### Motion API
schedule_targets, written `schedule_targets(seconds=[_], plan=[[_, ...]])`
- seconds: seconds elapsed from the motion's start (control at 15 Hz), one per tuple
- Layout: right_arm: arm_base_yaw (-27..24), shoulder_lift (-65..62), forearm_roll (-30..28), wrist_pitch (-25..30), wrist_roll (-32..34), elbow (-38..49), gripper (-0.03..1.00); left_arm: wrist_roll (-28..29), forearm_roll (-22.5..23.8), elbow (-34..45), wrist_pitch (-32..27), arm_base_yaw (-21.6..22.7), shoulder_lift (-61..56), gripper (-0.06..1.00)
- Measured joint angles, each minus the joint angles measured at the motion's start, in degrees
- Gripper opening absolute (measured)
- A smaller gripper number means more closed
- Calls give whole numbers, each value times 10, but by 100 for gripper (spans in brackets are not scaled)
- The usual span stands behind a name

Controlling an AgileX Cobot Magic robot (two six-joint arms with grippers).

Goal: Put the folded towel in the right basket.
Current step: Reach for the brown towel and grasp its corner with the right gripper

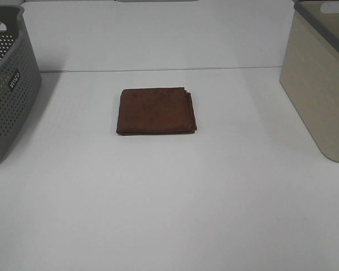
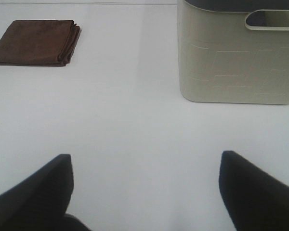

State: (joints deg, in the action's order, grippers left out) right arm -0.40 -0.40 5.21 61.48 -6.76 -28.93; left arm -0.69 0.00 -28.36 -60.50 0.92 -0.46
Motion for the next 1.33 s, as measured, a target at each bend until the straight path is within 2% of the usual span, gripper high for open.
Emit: schedule_targets(seconds=[1.33], plan=[[0,0,0,0,0,0,78,0,0,0,0,0,0,97]])
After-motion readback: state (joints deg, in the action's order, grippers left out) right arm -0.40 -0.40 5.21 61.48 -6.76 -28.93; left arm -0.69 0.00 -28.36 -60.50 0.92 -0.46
